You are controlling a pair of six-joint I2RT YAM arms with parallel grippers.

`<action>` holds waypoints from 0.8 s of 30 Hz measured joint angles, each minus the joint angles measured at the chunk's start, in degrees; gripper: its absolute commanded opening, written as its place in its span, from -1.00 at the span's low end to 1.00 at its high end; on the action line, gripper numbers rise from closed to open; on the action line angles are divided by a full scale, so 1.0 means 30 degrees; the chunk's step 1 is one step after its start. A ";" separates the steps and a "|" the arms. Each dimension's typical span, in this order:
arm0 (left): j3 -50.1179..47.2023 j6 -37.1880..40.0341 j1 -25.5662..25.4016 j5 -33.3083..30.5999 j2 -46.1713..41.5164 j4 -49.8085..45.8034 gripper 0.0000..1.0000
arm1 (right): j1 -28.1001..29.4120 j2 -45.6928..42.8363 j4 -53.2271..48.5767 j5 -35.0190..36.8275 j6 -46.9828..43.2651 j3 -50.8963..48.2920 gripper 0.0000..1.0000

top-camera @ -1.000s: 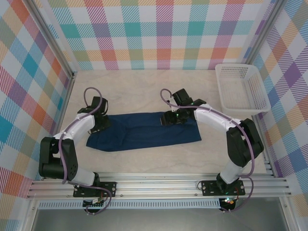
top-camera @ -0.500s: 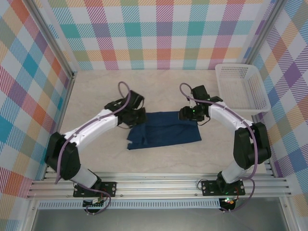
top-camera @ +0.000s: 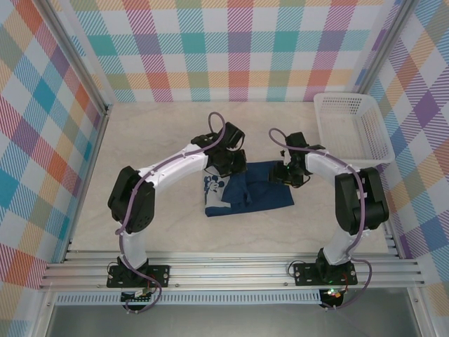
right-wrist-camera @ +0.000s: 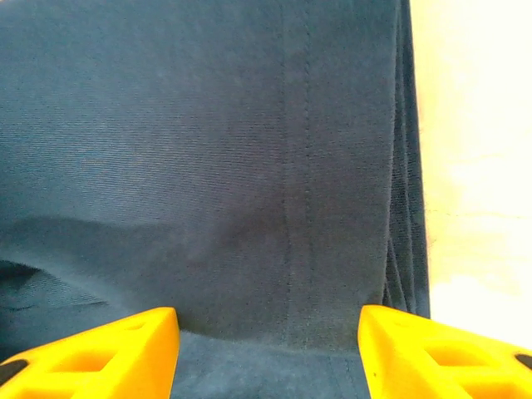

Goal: Fold the inside-out t-shirt

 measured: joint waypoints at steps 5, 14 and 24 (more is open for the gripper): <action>0.0058 -0.0554 -0.0138 0.0117 0.0007 0.0284 -1.00 | -0.0007 0.0277 0.0262 -0.0379 0.0066 -0.0073 0.17; 0.0867 -0.1399 -0.0153 0.0197 0.0226 0.1071 -1.00 | -0.0007 0.0277 0.0510 -0.0663 0.0066 -0.0291 0.17; 0.1166 -0.1770 -0.0627 0.0481 0.1610 0.1916 -1.00 | -0.0007 0.0262 0.0539 -0.0714 0.0066 -0.0335 0.18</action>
